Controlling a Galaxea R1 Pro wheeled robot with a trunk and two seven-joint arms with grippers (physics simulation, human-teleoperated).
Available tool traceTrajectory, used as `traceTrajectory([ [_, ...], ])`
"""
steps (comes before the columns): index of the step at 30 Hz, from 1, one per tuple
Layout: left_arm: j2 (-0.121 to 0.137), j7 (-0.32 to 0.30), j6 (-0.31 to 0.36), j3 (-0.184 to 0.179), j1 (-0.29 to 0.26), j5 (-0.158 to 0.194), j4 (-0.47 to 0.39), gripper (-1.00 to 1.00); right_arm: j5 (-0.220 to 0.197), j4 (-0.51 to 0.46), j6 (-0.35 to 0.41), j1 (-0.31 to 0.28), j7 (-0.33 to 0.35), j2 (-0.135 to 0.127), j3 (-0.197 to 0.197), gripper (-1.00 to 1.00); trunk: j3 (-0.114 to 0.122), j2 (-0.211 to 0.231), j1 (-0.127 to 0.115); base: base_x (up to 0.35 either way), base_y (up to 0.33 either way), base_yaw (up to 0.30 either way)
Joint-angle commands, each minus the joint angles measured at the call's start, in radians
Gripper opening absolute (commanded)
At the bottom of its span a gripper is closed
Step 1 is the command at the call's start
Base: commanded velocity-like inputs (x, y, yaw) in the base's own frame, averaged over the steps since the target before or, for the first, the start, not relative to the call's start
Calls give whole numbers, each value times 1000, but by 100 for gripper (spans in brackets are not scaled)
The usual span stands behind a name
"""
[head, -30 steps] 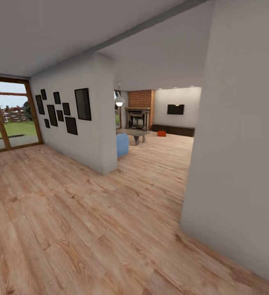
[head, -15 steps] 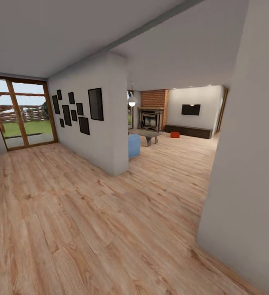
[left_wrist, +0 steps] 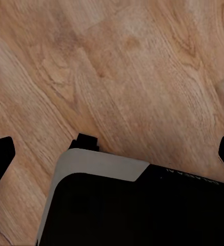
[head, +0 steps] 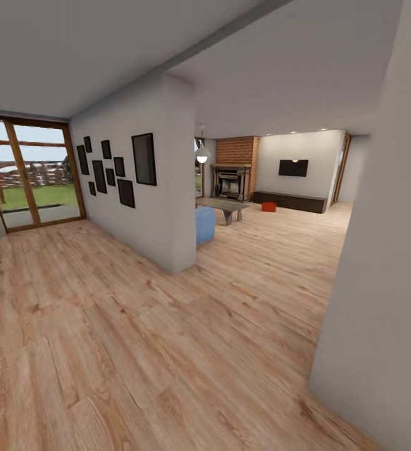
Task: Move the two storage containers from the living room to the garage. In the garage, place one container on the floor and stack the other container on top of it (either order is fine).
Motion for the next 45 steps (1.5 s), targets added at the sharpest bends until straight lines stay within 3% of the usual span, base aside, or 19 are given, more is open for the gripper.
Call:
traceTrajectory([
  [1,0,0,-2,-8,-1,9,0,100,-7,3,-5,-1,-2,0,8,100,-1,-1,1,322,0,0],
  [45,1,0,0,-8,-1,9,0,100,-3,3,-6,-1,-2,0,8,100,-1,-1,1,322,0,0],
])
